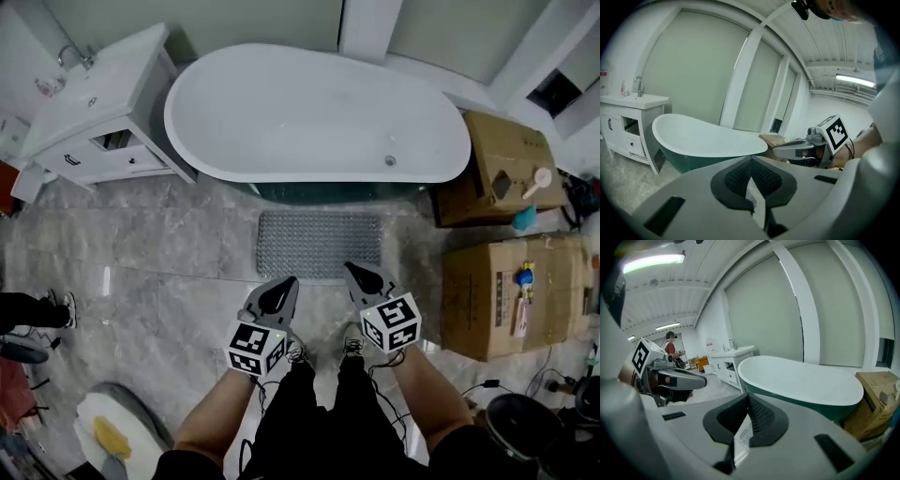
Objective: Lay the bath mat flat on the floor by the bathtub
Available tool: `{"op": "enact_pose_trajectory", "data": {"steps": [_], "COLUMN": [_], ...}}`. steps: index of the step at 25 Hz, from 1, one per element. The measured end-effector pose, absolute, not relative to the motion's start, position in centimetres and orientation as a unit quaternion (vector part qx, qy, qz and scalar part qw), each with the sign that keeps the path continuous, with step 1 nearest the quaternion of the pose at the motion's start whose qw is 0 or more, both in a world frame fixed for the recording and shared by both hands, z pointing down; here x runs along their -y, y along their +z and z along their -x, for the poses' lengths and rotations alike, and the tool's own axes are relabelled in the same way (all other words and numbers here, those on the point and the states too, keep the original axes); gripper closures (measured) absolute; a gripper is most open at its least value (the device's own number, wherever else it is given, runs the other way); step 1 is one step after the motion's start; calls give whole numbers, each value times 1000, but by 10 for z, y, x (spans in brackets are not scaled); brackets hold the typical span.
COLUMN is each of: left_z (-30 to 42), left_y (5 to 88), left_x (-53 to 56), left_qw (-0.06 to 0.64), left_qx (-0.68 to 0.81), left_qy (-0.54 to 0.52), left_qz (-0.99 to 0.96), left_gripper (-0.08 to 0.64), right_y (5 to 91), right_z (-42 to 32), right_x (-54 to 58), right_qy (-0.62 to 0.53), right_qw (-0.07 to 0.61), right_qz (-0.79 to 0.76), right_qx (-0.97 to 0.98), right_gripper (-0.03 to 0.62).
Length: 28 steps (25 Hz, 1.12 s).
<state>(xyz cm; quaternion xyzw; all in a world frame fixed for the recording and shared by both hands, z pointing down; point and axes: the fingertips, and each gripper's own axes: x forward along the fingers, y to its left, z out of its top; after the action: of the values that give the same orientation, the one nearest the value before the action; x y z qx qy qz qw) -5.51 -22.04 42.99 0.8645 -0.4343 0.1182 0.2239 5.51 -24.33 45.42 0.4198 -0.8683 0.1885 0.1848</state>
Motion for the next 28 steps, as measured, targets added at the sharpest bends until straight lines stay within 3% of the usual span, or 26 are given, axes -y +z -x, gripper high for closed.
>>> {"op": "enact_pose_trajectory", "data": {"steps": [11,28], "left_z": [55,49], "left_y": [317,295], "left_x": [179,125], "left_qw": [193,199], "left_qx": [411,365], "left_qy": [77,72], "left_qz": [-887,-906], "left_gripper": [545,545], "right_y": [325,286], "right_z": [-39,-43], "right_x": [214,132], "right_qy": [150,139], "right_qw": [131,114], "right_qz": [-431,-448], "right_qx": [880,876], "right_gripper": [575,575]}}
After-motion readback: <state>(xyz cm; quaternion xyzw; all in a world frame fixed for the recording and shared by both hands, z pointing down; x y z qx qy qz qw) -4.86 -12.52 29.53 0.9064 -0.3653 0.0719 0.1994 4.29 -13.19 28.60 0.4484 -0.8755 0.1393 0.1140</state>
